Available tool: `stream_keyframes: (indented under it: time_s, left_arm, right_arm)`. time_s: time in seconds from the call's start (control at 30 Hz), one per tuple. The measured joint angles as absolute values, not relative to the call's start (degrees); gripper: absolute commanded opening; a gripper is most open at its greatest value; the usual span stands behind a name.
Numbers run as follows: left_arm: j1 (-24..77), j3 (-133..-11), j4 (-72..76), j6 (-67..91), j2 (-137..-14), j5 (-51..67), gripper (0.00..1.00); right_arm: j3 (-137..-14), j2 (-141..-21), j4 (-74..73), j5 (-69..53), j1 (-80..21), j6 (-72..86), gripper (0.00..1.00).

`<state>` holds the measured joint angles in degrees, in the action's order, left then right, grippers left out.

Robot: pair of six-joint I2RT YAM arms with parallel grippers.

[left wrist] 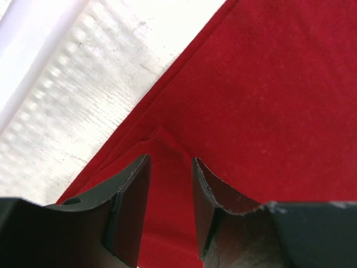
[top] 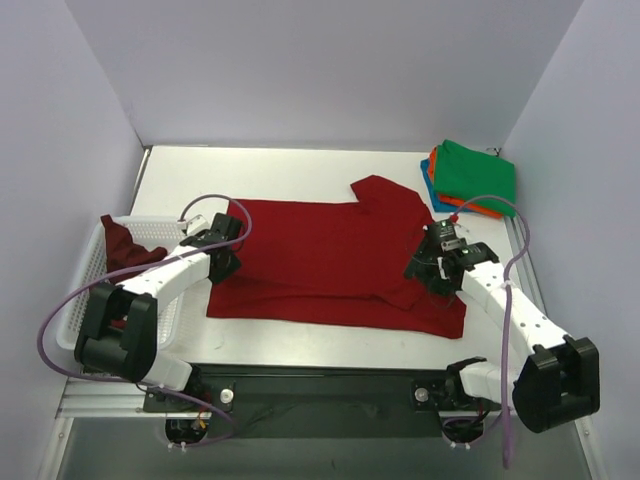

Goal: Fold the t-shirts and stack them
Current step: Fold the flattened tshirt in 1/3 of the way

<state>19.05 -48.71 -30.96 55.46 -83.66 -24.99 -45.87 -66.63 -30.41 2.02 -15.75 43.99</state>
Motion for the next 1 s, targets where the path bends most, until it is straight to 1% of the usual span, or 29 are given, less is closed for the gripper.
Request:
stream_keyframes:
  time_s: [0.07,0.23,0.4,0.47,0.57,0.6,0.63,0.7,0.73,0.83,0.9,1.0]
  left_arm:
    - [19.05,-48.73,-30.81,55.96,-84.47,-25.15,0.46]
    - [19.05,-49.47,-30.55,56.88,-86.85,-25.32,0.45]
    - [19.05,-49.76,-30.13,57.45,-88.38,-25.30,0.45]
    - [19.05,-50.00,-30.15,57.65,-88.71,-25.32,0.43]
    - [19.05,-50.52,-30.13,57.87,-88.97,-25.30,0.35]
    - [19.05,-50.63,-30.11,57.93,-88.97,-25.32,0.29]
    - [19.05,-50.68,-30.00,57.98,-88.97,-25.30,0.27]
    - [19.05,-50.70,-29.91,57.87,-88.97,-25.28,0.19]
    - [19.05,-50.70,-29.87,57.87,-88.97,-25.30,0.13]
    - [19.05,-50.70,-29.71,57.69,-88.97,-25.26,0.04]
    - [19.05,-50.70,-29.63,57.56,-88.97,-25.19,0.00]
    - [19.05,-50.70,-29.43,57.32,-88.97,-24.99,0.00]
  right_arm:
    - [-46.46,-69.14,-29.06,1.85,-16.45,42.50,0.51]
    - [-48.03,-75.16,-26.28,1.54,-20.25,40.95,0.51]
    - [-48.03,-76.42,-24.51,1.98,-25.32,40.88,0.51]
    - [-48.03,-76.42,-24.10,2.22,-26.48,40.91,0.51]
    - [-47.86,-76.16,-23.75,2.92,-26.63,40.95,0.51]
    - [-47.64,-75.94,-23.59,3.14,-26.63,40.97,0.51]
    - [-47.44,-75.68,-23.55,3.25,-26.63,40.97,0.51]
    - [-47.31,-75.37,-23.55,3.25,-26.72,40.91,0.52]
    - [-47.31,-75.33,-23.38,3.27,-26.81,40.86,0.52]
    - [-47.40,-75.42,-22.70,3.62,-29.39,39.86,0.52]
    - [-48.21,-76.07,-22.65,3.79,-31.18,38.61,0.51]
    - [-50.46,-78.59,-22.28,4.43,-32.99,36.75,0.49]
